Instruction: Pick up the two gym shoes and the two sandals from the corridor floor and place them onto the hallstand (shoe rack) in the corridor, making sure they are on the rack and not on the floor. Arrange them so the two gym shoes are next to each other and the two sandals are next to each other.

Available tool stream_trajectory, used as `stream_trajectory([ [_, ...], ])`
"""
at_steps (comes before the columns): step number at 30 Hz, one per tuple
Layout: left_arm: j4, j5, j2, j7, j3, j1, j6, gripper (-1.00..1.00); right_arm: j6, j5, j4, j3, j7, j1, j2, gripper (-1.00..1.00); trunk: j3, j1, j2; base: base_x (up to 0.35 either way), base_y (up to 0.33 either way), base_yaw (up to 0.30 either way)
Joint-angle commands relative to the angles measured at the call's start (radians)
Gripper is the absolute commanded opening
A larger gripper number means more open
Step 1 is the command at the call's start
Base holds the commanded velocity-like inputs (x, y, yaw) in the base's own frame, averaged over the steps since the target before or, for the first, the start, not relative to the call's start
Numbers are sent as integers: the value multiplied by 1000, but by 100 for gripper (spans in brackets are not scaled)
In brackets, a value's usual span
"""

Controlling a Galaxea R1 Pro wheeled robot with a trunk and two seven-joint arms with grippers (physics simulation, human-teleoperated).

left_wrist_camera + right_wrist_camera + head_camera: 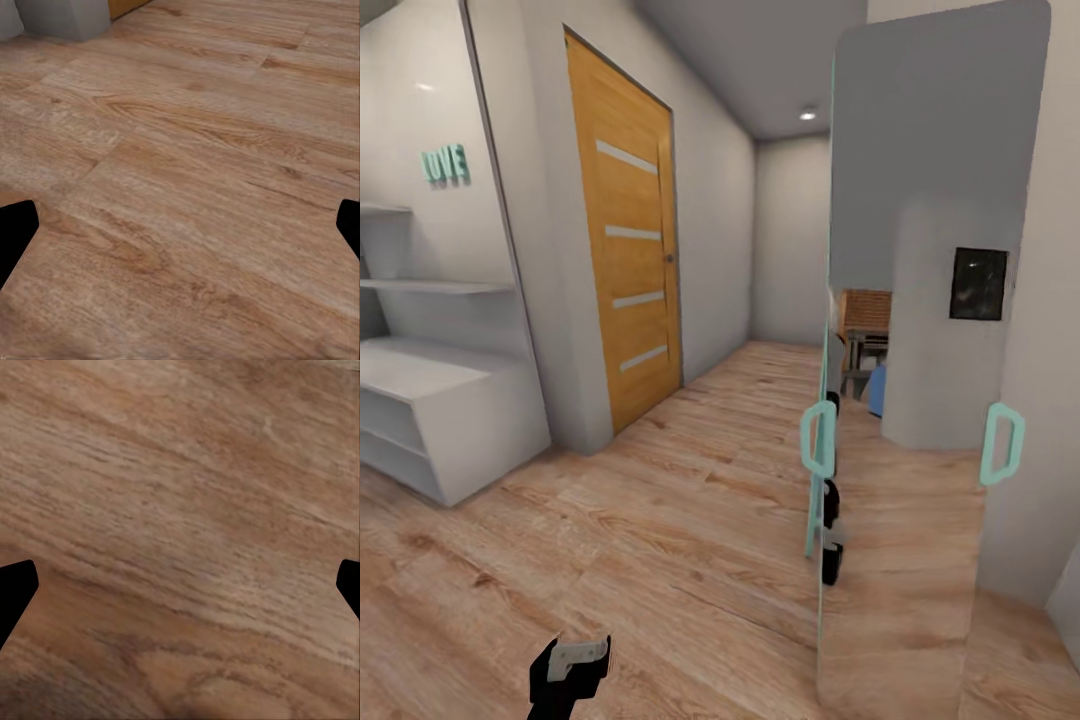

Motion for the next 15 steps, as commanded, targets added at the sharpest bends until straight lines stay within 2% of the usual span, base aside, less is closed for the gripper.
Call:
stream_trajectory([
  [1,1,1,0,3,-1,-1,-3,100,0,3,-1,0,0,0,0,100,-5,0,-1,0,0,291],
  [7,1,1,0,3,-1,-1,-3,100,0,3,-1,0,0,0,0,100,-29,3,-2,0,0,291],
  [15,1,1,0,3,-2,-1,-4,100,0,4,-1,0,0,0,0,100,-31,3,-2,0,0,291],
])
